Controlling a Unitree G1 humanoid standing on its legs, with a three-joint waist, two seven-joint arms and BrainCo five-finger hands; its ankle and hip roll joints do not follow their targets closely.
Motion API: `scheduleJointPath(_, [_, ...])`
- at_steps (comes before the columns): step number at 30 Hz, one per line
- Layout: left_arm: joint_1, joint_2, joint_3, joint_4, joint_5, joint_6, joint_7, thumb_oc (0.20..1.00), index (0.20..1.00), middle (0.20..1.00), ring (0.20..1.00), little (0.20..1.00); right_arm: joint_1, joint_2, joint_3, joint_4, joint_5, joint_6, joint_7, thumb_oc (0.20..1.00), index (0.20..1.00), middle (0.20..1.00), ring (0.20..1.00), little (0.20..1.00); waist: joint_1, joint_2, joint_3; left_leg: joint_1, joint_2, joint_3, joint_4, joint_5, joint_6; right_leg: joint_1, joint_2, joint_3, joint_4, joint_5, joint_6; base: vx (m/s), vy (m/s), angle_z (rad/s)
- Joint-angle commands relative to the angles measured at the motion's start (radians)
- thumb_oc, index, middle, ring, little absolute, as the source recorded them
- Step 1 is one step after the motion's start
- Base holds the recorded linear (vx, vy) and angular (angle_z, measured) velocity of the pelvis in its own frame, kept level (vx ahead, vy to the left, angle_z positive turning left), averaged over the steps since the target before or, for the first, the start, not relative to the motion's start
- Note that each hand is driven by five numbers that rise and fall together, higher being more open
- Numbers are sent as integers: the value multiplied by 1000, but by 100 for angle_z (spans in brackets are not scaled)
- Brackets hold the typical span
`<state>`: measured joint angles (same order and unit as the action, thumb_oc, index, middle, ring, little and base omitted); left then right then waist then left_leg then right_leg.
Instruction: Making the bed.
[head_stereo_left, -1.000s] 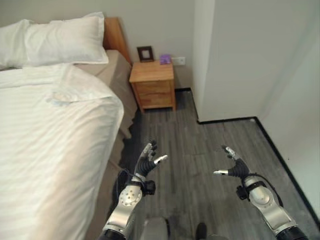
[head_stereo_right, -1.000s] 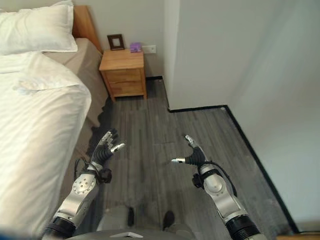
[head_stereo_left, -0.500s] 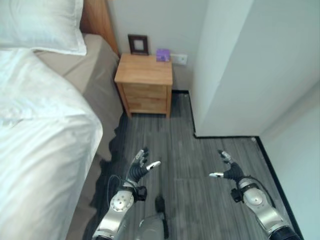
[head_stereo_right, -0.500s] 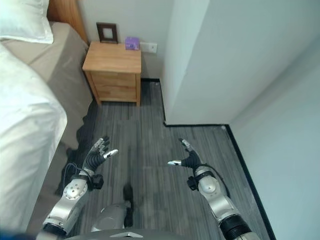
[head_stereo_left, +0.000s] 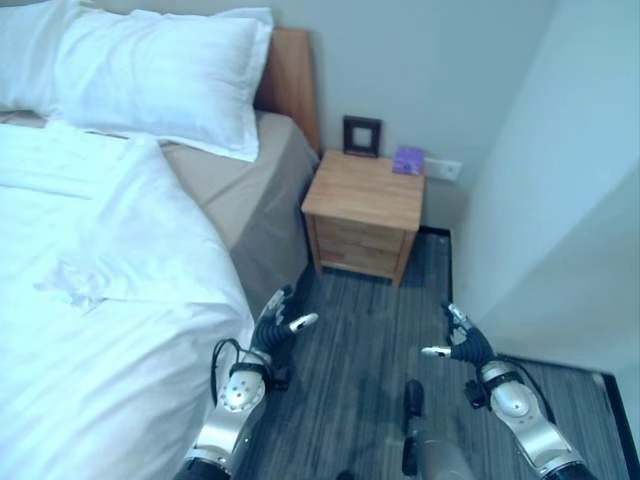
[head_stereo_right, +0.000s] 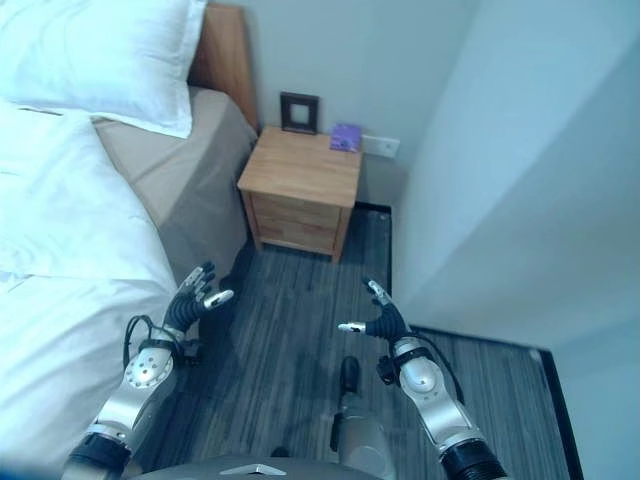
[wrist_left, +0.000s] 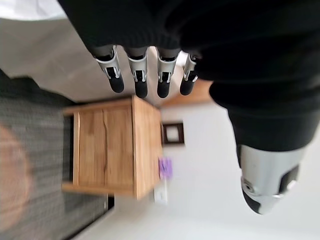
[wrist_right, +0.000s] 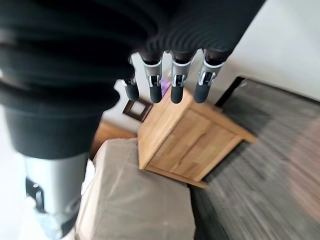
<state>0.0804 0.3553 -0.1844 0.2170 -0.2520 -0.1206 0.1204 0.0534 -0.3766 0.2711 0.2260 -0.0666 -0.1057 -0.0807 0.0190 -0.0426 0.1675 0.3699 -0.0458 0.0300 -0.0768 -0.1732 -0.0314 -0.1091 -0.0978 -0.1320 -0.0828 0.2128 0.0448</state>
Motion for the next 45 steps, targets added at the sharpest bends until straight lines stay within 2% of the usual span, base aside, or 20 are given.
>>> scheduleJointPath(1, [17,12,39,-87,13,-66,-9,1000,1000,1000,1000,1000,-39,-34,-31,-52,6,-37,10,1000,1000,1000,1000,1000,23,14,-6,-203,139,66,218,40,-37,110,-27,-42,87,-223,85,278,-279,38])
scheduleJointPath(2, [23,7,47,-91,2,-66,-9,1000,1000,1000,1000,1000,-44,-43,-31,-55,10,-40,8,1000,1000,1000,1000,1000,29,12,2,-241,146,63,312,63,-47,139,-26,-57,70,-229,73,238,-396,19])
scheduleJointPath(3, [23,5,66,-102,-25,-73,-3,1000,1000,1000,1000,1000,-70,-68,-33,-65,19,-46,-3,1000,1000,1000,1000,1000,47,1,34,-360,177,78,539,147,-68,207,-21,-107,26,-243,38,211,-407,18])
scheduleJointPath(5, [24,5,81,-119,-31,-80,5,1000,1000,1000,1000,1000,-89,-80,-35,-73,16,-45,-10,1000,1000,1000,1000,1000,53,-12,49,-407,231,172,614,156,-57,253,-15,-142,-2,-260,22,237,-310,37])
scheduleJointPath(8, [27,6,101,-135,-37,-84,6,1000,1000,1000,1000,1000,-124,-95,-39,-80,-2,-36,-22,1000,1000,1000,1000,1000,65,-9,52,-438,283,308,568,112,-64,301,-4,-171,-4,-308,22,214,-119,32])
scheduleJointPath(9, [28,5,105,-138,-31,-85,7,1000,1000,1000,1000,1000,-131,-93,-45,-83,2,-38,-27,1000,1000,1000,1000,1000,64,-14,48,-456,269,357,524,102,-57,309,-4,-186,-4,-315,25,352,-101,16])
scheduleJointPath(11, [28,8,108,-130,-30,-81,13,1000,1000,1000,1000,1000,-151,-81,-58,-88,17,-44,-46,1000,1000,1000,1000,1000,51,-10,33,-471,279,526,419,126,-56,321,12,-229,-4,-339,23,221,-43,39])
scheduleJointPath(14, [32,20,99,-104,-38,-62,11,1000,1000,1000,1000,1000,-170,-74,-40,-111,-15,-44,-57,1000,1000,1000,1000,1000,31,-5,-5,-387,265,627,255,164,-43,363,26,-365,32,-370,8,365,21,104])
scheduleJointPath(17, [32,27,102,-90,-40,-60,9,1000,1000,1000,1000,1000,-193,-80,-15,-123,-45,-40,-47,1000,1000,1000,1000,1000,46,-30,-14,-392,250,603,254,160,-31,377,12,-410,66,-382,14,142,92,125])
scheduleJointPath(20, [52,45,131,-90,-34,-59,10,1000,1000,1000,1000,1000,-244,-79,22,-149,-89,-54,-37,1000,1000,1000,1000,1000,93,-62,-26,-361,190,554,160,145,6,349,-26,-462,201,-385,52,197,249,111])
scheduleJointPath(23, [54,84,154,-106,-25,-63,28,1000,1000,1000,1000,1000,-294,-64,46,-183,-124,-62,-30,1000,1000,1000,1000,1000,100,-76,-14,-284,121,491,95,85,61,247,-157,-460,523,-234,189,195,293,67])
scheduleJointPath(24, [54,84,155,-107,-25,-62,28,1000,1000,1000,1000,1000,-295,-63,46,-183,-124,-62,-30,1000,1000,1000,1000,1000,99,-78,-13,-283,117,491,93,85,63,245,-161,-460,528,-236,191,163,226,85])
scheduleJointPath(25, [54,96,165,-123,-30,-69,41,1000,1000,1000,1000,1000,-318,-55,61,-194,-130,-60,-26,1000,1000,1000,1000,1000,88,-67,4,-250,112,447,66,78,75,178,-183,-401,672,-163,211,90,110,100])
scheduleJointPath(27, [38,114,179,-130,-44,-72,50,1000,1000,1000,1000,1000,-344,-63,61,-217,-144,-66,-33,1000,1000,1000,1000,1000,75,-67,22,-228,113,381,35,77,76,104,-159,-297,701,-221,208,164,37,152])
scheduleJointPath(28, [32,115,179,-130,-54,-73,50,1000,1000,1000,1000,1000,-347,-67,54,-220,-143,-64,-37,1000,1000,1000,1000,1000,73,-66,28,-239,118,373,38,99,71,96,-149,-293,650,-224,188,251,-114,217])
scheduleJointPath(29, [15,123,176,-133,-74,-78,46,1000,1000,1000,1000,1000,-363,-75,38,-228,-134,-62,-52,1000,1000,1000,1000,1000,60,-70,22,-254,115,283,24,105,50,116,-105,-245,461,-304,129,122,-110,178])
scheduleJointPath(30, [15,123,176,-133,-74,-78,46,1000,1000,1000,1000,1000,-363,-75,38,-228,-134,-62,-52,1000,1000,1000,1000,1000,59,-70,23,-254,115,282,24,105,50,117,-105,-246,460,-304,129,283,-136,142])
scheduleJointPath(31, [1,125,171,-129,-79,-82,47,1000,1000,1000,1000,1000,-377,-81,30,-227,-131,-58,-62,1000,1000,1000,1000,1000,49,-76,15,-253,104,223,10,105,40,96,-57,-146,357,-331,104,142,-60,117])
scheduleJointPath(36, [1,126,183,-109,-96,-83,46,1000,1000,1000,1000,1000,-461,-76,43,-217,-120,-39,-73,1000,1000,1000,1000,1000,44,-72,7,-244,84,113,-6,97,28,53,-4,-33,233,-280,89,211,-107,128])
scheduleJointPath(45, [17,117,221,-59,-131,-81,38,1000,1000,1000,1000,1000,-668,-42,131,-68,-181,6,-95,1000,1000,1000,1000,1000,76,-68,-24,-200,72,81,19,42,12,131,-28,-87,96,-235,79,197,-118,57])
